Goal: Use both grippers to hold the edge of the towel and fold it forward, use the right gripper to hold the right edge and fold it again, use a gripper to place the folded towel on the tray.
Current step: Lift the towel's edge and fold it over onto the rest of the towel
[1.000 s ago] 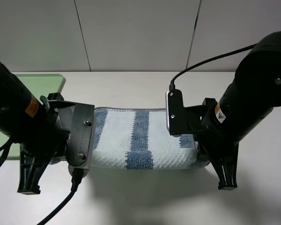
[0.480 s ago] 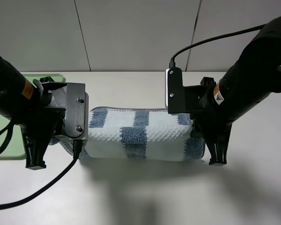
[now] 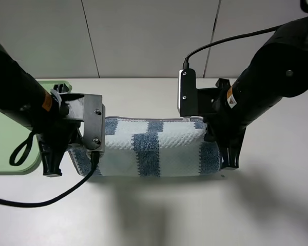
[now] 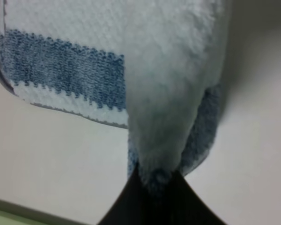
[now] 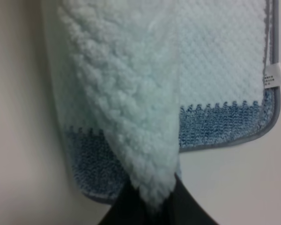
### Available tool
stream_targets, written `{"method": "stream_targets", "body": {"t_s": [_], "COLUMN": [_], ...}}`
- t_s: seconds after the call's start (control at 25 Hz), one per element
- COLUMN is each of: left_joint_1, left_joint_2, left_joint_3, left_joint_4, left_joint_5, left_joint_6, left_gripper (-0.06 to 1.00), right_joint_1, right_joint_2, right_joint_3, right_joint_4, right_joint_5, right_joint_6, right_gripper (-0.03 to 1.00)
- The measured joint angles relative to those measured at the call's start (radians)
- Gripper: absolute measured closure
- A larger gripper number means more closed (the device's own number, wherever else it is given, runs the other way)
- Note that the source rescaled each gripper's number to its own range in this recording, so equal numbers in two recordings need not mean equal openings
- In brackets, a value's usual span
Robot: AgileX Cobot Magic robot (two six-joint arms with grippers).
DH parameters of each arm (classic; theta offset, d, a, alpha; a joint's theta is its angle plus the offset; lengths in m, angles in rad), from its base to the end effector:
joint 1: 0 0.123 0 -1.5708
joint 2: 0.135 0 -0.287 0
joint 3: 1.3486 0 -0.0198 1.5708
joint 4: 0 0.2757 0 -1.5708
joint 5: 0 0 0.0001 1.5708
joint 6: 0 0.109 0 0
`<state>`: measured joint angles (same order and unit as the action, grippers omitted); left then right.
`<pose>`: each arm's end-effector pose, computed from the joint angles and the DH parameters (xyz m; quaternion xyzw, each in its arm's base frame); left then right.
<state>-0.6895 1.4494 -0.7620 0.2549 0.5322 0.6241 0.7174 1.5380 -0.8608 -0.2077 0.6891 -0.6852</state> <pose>0.2325 -0.1736 0.1733 0.6647 0.7100 0.0797 0.2184 0.2366 0.1874 0.1684 -0.6881 0.7069 -0.0745 0.1458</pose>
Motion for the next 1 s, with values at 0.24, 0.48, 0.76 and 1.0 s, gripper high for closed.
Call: {"method": "stream_targets", "body": {"t_s": [0.24, 0.48, 0.76, 1.0], "left_joint_1": [0.012, 0.084, 0.125, 0.137], "left_joint_2": [0.063, 0.089, 0.09, 0.155], "left_joint_3": [0.0, 0.0, 0.0, 0.0], "left_joint_4": [0.052, 0.062, 0.063, 0.064], "left_joint_5": [-0.068, -0.142, -0.247, -0.254], "left_joint_6": [-0.052, -0.083, -0.084, -0.084], "left_gripper": [0.94, 0.94, 0.94, 0.94], "right_joint_1": [0.0, -0.061, -0.09, -0.09], "right_joint_2": [0.061, 0.094, 0.137, 0.159], "right_joint_3": [-0.018, -0.02, -0.032, -0.033], "right_joint_4": [-0.038, -0.043, -0.047, -0.067], "right_joint_5": [-0.033, -0.106, -0.155, -0.201], "right_joint_6": [0.0, 0.013, 0.018, 0.023], "right_gripper": [0.97, 0.97, 0.97, 0.97]}}
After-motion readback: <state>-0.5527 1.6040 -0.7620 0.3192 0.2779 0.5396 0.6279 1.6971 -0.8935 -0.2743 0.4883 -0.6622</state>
